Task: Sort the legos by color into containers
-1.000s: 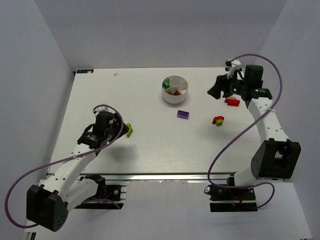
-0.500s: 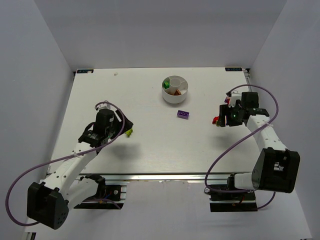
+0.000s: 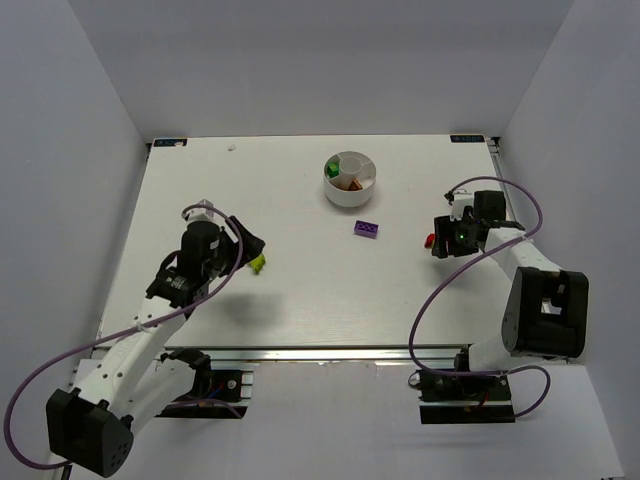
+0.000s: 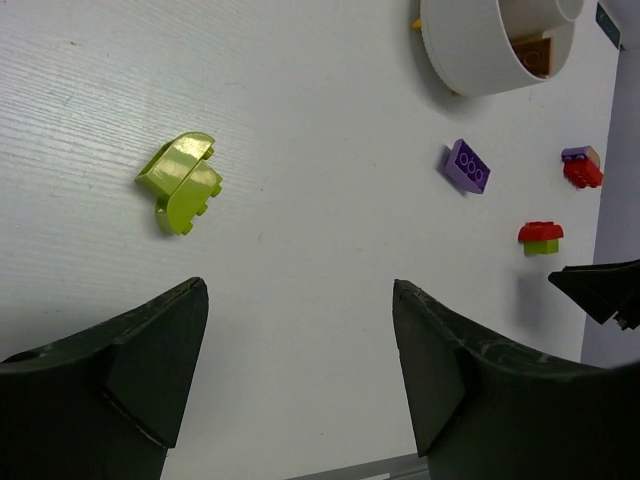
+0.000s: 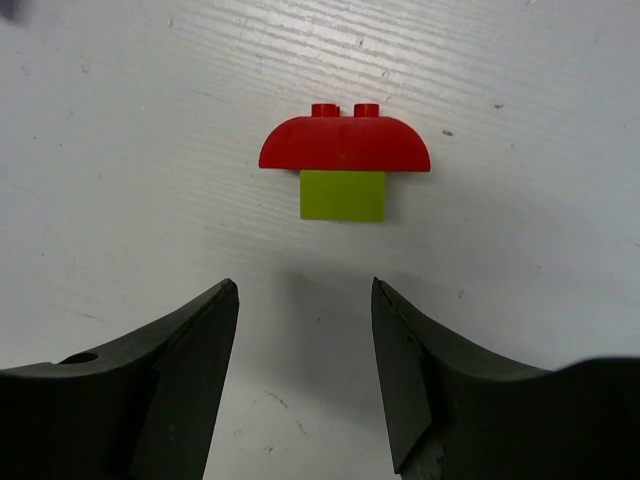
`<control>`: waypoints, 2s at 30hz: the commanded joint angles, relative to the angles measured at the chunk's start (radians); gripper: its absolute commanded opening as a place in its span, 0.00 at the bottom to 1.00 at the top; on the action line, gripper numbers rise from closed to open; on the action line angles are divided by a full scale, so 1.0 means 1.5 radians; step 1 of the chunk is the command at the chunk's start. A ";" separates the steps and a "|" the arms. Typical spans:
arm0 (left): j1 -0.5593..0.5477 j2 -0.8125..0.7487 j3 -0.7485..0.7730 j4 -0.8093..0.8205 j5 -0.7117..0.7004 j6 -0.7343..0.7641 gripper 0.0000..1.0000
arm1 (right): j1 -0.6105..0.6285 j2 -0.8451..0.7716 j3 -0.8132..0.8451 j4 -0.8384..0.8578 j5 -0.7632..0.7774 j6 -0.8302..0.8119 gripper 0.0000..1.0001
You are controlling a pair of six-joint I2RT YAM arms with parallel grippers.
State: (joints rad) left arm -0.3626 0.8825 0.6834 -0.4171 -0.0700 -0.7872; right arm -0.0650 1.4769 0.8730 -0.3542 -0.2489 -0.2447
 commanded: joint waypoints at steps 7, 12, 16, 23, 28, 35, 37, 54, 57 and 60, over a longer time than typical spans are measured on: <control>0.002 -0.041 -0.005 -0.017 -0.001 -0.014 0.84 | -0.001 0.052 0.008 0.082 -0.002 -0.019 0.57; 0.002 -0.033 0.000 -0.011 0.007 -0.015 0.84 | 0.000 0.088 0.035 0.095 0.005 -0.014 0.55; 0.002 -0.029 0.003 0.002 0.020 -0.017 0.85 | -0.001 0.108 0.045 0.105 0.007 -0.015 0.55; 0.002 -0.018 -0.002 0.035 0.067 -0.025 0.85 | -0.001 0.133 0.060 0.129 0.005 -0.023 0.55; 0.001 -0.011 -0.010 0.103 0.126 -0.028 0.85 | -0.001 0.153 0.074 0.127 -0.002 -0.036 0.46; 0.001 0.014 -0.034 0.237 0.222 -0.096 0.84 | -0.001 0.140 0.063 0.128 -0.027 -0.064 0.23; 0.001 0.034 -0.039 0.299 0.254 -0.123 0.83 | 0.000 0.119 0.055 0.131 -0.054 -0.077 0.13; -0.117 0.284 0.049 0.548 0.382 -0.196 0.81 | 0.222 -0.160 -0.002 0.082 -0.278 -0.146 0.00; -0.130 0.314 0.080 0.546 0.394 -0.191 0.81 | 0.244 -0.160 0.016 0.067 -0.269 -0.122 0.00; -0.142 0.333 0.103 0.530 0.402 -0.184 0.80 | 0.265 -0.162 0.030 0.054 -0.263 -0.136 0.00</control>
State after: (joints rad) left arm -0.5556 1.3754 0.7830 0.3580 0.4969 -1.0737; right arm 0.3122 1.2453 0.8749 -0.2447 -0.6392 -0.4534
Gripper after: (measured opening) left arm 0.805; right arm 0.434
